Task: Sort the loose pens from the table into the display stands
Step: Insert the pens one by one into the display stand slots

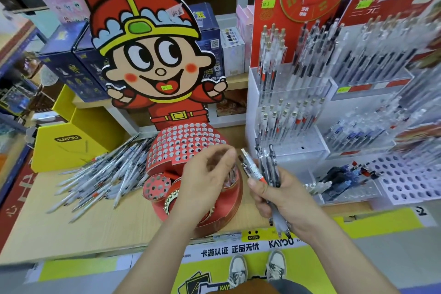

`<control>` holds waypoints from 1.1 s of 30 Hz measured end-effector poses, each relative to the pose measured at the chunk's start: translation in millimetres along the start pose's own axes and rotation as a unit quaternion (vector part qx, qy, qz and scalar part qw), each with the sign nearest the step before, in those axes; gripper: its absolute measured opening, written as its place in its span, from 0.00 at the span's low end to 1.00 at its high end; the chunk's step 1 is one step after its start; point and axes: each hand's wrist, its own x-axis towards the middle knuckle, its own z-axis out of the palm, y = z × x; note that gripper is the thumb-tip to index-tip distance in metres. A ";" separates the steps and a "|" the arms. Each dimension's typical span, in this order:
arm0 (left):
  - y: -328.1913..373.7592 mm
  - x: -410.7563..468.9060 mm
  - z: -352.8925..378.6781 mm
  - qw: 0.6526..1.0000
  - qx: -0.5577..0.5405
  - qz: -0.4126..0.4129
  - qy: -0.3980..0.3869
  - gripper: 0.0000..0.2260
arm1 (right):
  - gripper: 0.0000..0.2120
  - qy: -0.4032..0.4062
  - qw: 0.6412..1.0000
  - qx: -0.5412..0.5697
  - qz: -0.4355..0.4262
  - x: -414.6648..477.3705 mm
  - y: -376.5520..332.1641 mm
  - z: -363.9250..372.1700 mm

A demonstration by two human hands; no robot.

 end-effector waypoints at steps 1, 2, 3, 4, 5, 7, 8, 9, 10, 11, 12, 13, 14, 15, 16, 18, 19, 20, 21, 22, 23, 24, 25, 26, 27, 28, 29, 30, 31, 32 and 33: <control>8.7 0.2 0.2 0.998 -0.046 -0.019 -0.041 0.06 | 0.19 -0.012 1.000 -0.002 0.000 -0.3 0.6 0.8; 14.6 1.3 0.7 0.995 -0.064 -0.032 -0.073 0.05 | 0.19 -0.023 1.000 -0.001 0.000 -1.5 0.1 1.9; 18.8 3.0 1.0 0.993 -0.066 -0.040 -0.088 0.03 | 0.18 -0.033 0.999 0.000 -0.001 -2.7 0.1 2.5; 21.2 5.5 0.9 0.993 -0.070 -0.048 -0.087 0.02 | 0.15 -0.044 0.999 0.003 -0.001 -4.4 -0.6 2.6; 22.4 8.6 0.3 0.992 -0.084 -0.055 -0.073 0.02 | 0.12 -0.057 0.998 0.007 0.001 -6.4 -1.3 1.2; 26.9 16.4 -3.5 0.990 -0.129 -0.060 -0.015 0.04 | 0.10 -0.074 0.997 0.005 0.008 -11.8 -2.6 -4.9; 31.2 21.5 -6.9 0.988 -0.148 -0.049 0.019 0.06 | 0.13 -0.068 0.998 0.002 0.011 -14.8 -2.1 -9.7; 37.4 26.6 -10.2 0.985 -0.160 -0.028 0.052 0.06 | 0.18 -0.049 0.999 0.001 0.013 -17.9 -1.4 -15.7; 45.4 31.6 -12.6 0.983 -0.166 -0.002 0.077 0.07 | 0.22 -0.015 1.000 0.003 0.015 -21.0 -0.8 -22.6; 54.0 36.0 -13.1 0.981 -0.167 0.024 0.091 0.07 | 0.24 0.017 1.000 0.006 0.012 -23.9 0.0 -30.3; 63.2 39.4 -11.7 0.981 -0.165 0.048 0.093 0.07 | 0.24 0.047 0.999 0.013 0.006 -26.4 0.0 -37.6; 71.4 42.7 -8.6 0.981 -0.161 0.069 0.086 0.08 | 0.23 0.073 0.997 0.025 0.000 -28.3 -1.0 -45.1; 79.2 45.9 -3.6 0.982 -0.147 0.088 0.076 0.08 | 0.21 0.099 0.994 0.041 -0.006 -29.3 -3.1 -52.0; 85.5 49.6 3.0 0.984 -0.127 0.107 0.063 0.08 | 0.17 0.121 0.991 0.057 -0.012 -29.2 -5.2 -59.1; 90.6 53.7 10.7 0.985 -0.107 0.123 0.049 0.07 | 0.12 0.139 0.988 0.067 -0.018 -29.0 -7.9 -65.2; 96.9 63.2 28.9 0.986 -0.082 0.145 0.025 0.05 | 0.05 0.165 0.983 0.069 -0.034 -29.2 -13.1 -75.5; 98.9 68.1 38.4 0.985 -0.071 0.157 0.017 0.04 | 0.04 0.170 0.982 0.063 -0.047 -29.5 -14.6 -79.8; 100.3 73.0 47.6 0.984 -0.055 0.170 0.011 0.04 | 0.03 0.173 0.982 0.055 -0.059 -30.2 -15.7 -83.5; 100.8 77.6 56.4 0.983 -0.038 0.181 0.005 0.04 | 0.03 0.175 0.981 0.049 -0.069 -30.7 -16.3 -86.7; 100.1 81.7 64.2 0.982 -0.018 0.190 -0.001 0.04 | 0.03 0.177 0.980 0.042 -0.077 -31.3 -16.6 -89.3; 97.9 86.3 71.5 0.981 0.006 0.195 -0.006 0.05 | 0.04 0.178 0.980 0.037 -0.084 -32.1 -16.4 -91.6; 94.3 90.2 77.2 0.980 0.032 0.196 -0.009 0.05 | 0.03 0.178 0.980 0.030 -0.088 -32.8 -16.0 -93.0; 89.6 94.4 83.1 0.979 0.056 0.194 -0.011 0.05 | 0.03 0.179 0.979 0.025 -0.090 -33.2 -15.5 -95.3; 84.9 97.3 87.1 0.978 0.076 0.192 -0.012 0.05 | 0.03 0.181 0.979 0.020 -0.091 -33.9 -15.8 -96.4; 80.5 99.6 90.6 0.977 0.090 0.191 -0.012 0.06 | 0.03 0.181 0.979 0.016 -0.091 -34.2 -15.8 -97.9; 77.7 101.3 93.8 0.976 0.100 0.195 -0.011 0.06 | 0.04 0.182 0.979 0.013 -0.090 -34.3 -16.3 -99.9; 76.5 102.8 96.2 0.974 0.107 0.199 -0.008 0.06 | 0.04 0.181 0.979 0.010 -0.091 -34.5 -16.9 -102.0; 77.0 104.1 97.6 0.972 0.113 0.204 -0.007 0.06 | 0.05 0.181 0.979 0.007 -0.091 -34.3 -17.8 -103.9; 78.5 105.6 98.5 0.971 0.118 0.206 -0.008 0.06 | 0.05 0.181 0.979 0.006 -0.091 -33.8 -18.9 -105.6; 80.1 106.4 99.1 0.971 0.122 0.207 -0.010 0.06 | 0.04 0.181 0.979 0.006 -0.091 -33.2 -19.9 -106.8; 81.2 107.0 99.2 0.970 0.126 0.207 -0.012 0.06 | 0.04 0.179 0.980 0.008 -0.092 -32.3 -21.1 -107.5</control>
